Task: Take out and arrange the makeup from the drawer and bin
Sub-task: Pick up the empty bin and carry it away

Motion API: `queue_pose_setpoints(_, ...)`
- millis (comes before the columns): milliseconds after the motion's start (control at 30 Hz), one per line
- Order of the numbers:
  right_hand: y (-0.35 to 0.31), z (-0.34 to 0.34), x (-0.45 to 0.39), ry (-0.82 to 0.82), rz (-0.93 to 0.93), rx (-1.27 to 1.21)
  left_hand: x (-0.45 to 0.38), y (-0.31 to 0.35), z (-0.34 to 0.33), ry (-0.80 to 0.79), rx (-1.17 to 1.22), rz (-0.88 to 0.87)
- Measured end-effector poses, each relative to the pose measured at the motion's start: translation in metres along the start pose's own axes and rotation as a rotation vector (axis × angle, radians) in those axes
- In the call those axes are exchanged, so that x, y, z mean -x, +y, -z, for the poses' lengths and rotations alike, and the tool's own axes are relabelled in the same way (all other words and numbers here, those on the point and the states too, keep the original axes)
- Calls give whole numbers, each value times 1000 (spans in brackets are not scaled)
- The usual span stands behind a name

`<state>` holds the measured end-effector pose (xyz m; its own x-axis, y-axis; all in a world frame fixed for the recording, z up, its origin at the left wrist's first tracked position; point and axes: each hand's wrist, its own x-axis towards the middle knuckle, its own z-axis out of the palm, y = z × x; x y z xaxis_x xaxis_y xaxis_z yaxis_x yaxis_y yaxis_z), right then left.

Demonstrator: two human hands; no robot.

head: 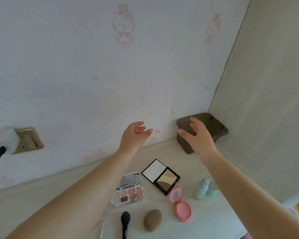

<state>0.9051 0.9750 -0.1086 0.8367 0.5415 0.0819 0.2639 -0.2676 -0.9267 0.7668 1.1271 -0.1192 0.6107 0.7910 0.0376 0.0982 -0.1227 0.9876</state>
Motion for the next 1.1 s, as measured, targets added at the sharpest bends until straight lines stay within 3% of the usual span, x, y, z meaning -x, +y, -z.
queue_pose_setpoints(267,55,76,-45,91,-322,-130,-27,8,-87,-123,94,208)
queue_pose_setpoints(633,138,103,-120,-29,-720,-478,-76,-43,-211,48,165,535)
queue_pose_setpoints(867,165,83,-147,-122,-841,-590,-96,-62,-235,85,119,549)
queue_pose_setpoints(1100,171,74,-157,-236,-853,-662,-109,-72,-239,61,235,536)
